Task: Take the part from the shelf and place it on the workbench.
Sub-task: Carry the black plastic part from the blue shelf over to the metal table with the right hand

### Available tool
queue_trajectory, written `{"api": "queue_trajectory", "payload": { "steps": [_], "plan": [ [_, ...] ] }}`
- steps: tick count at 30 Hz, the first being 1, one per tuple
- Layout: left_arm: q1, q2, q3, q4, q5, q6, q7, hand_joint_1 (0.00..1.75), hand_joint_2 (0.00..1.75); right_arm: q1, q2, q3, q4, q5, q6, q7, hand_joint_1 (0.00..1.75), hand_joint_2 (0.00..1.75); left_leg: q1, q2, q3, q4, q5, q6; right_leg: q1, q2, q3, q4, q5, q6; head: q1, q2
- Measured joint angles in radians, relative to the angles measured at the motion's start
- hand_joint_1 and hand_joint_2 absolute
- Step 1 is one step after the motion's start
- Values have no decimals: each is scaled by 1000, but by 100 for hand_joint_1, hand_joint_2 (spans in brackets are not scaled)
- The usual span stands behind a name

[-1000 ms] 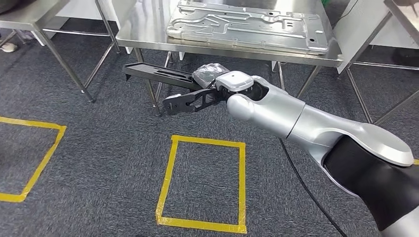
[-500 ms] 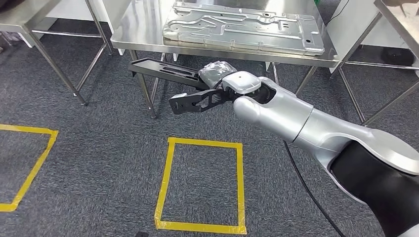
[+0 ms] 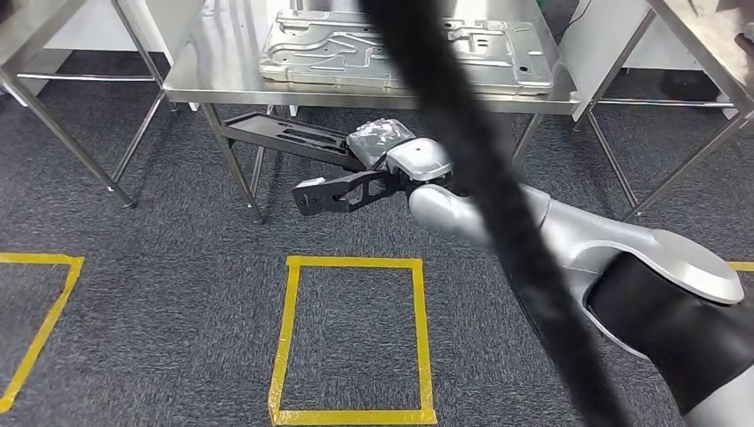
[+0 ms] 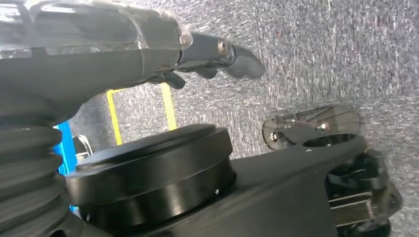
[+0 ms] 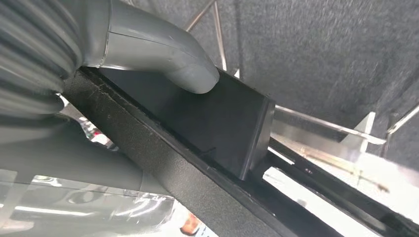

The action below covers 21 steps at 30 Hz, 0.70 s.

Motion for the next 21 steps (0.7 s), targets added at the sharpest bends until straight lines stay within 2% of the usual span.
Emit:
{"api": "queue_trajectory", "payload": {
  "steps": [1, 3, 5, 7, 9, 10, 11, 12, 14, 15, 16, 17, 19, 21],
  "plan": [
    [1, 0, 0, 0, 1, 0, 1, 0, 175, -1, 0, -1, -1, 0, 0, 0, 175, 175, -1, 1, 10, -22, -1, 5, 1, 0, -3, 9, -6, 5, -2, 0],
    [1, 1, 0, 0, 2, 0, 1, 0, 175, -1, -1, -3, -3, 0, 0, -1, 175, 175, -3, -1, 16, -31, -10, 19, 3, 0, -7, 14, -9, 12, -1, 0],
    [1, 2, 0, 0, 3, 0, 1, 0, 175, -2, -2, -6, -6, 1, -2, -2, 175, 175, 0, -3, 19, -33, -9, 27, 1, -1, -9, 22, -19, 21, 4, 0],
    [0, 1, 0, 0, 5, 0, 2, 0, 175, -7, -2, -11, -7, 2, -4, -5, 175, 175, 4, -3, 24, -36, -10, 33, -3, -1, -40, 91, -61, 32, 13, 0],
    [0, 1, 0, 0, 8, 0, 5, 0, 175, -14, -1, -15, -8, 3, -5, -10, 175, 175, 5, -2, 27, -36, -12, 38, -8, -1, -102, 215, -114, 42, 23, 0],
    [0, 1, 0, 0, 9, -1, 6, 0, 175, -16, -1, -16, -8, 3, -4, -11, 175, 175, 5, -2, 28, -35, -13, 39, -11, -1, -127, 262, -125, 44, 27, 0],
    [0, 1, 0, 0, 10, -2, 7, 0, 175, -19, -1, -17, -8, 3, -3, -12, 175, 175, 5, -1, 29, -35, -15, 40, -12, -1, -139, 279, -118, 44, 31, 0],
    [0, 1, 0, 0, 10, -3, 8, 0, 175, -23, -1, -17, -8, 3, -1, -12, 175, 175, 5, -2, 32, -35, -16, 39, -13, -1, -134, 259, -92, 42, 35, 0],
    [0, 0, 0, 0, 11, -8, 10, 0, 175, -37, 0, -20, -8, 2, 1, -13, 175, 175, 5, -1, 38, -37, -20, 35, -12, 1, -85, 140, -17, 32, 42, 0],
    [-1, 0, 0, 0, 12, -11, 11, 0, 175, -45, 0, -22, -8, 1, 1, -14, 175, 175, 5, -1, 40, -38, -21, 32, -9, 3, -59, 84, 10, 27, 43, 0],
    [-1, 0, 0, 0, 13, -15, 11, 0, 175, -51, 0, -24, -8, 0, 2, -14, 175, 175, 5, 0, 41, -40, -22, 27, -6, 4, -41, 44, 22, 21, 45, 0],
    [-1, -1, 0, 0, 14, -17, 11, 0, 175, -56, 1, -25, -8, 0, 2, -15, 175, 175, 6, 1, 40, -43, -21, 22, -2, 5, -32, 24, 22, 16, 47, 0],
    [-2, -2, 0, 0, 15, -20, 12, 0, 175, -60, 2, -25, -7, 0, 3, -15, 175, 175, 7, 3, 40, -50, -19, 10, 0, 4, -25, 6, 19, 6, 51, 0],
    [-2, -1, 0, 0, 15, -21, 12, 0, 175, -63, 5, -27, -7, 0, 3, -15, 175, 175, 6, 2, 34, -34, -34, 2, -3, 1, -13, -17, 25, -1, 47, 0]
  ]
}}
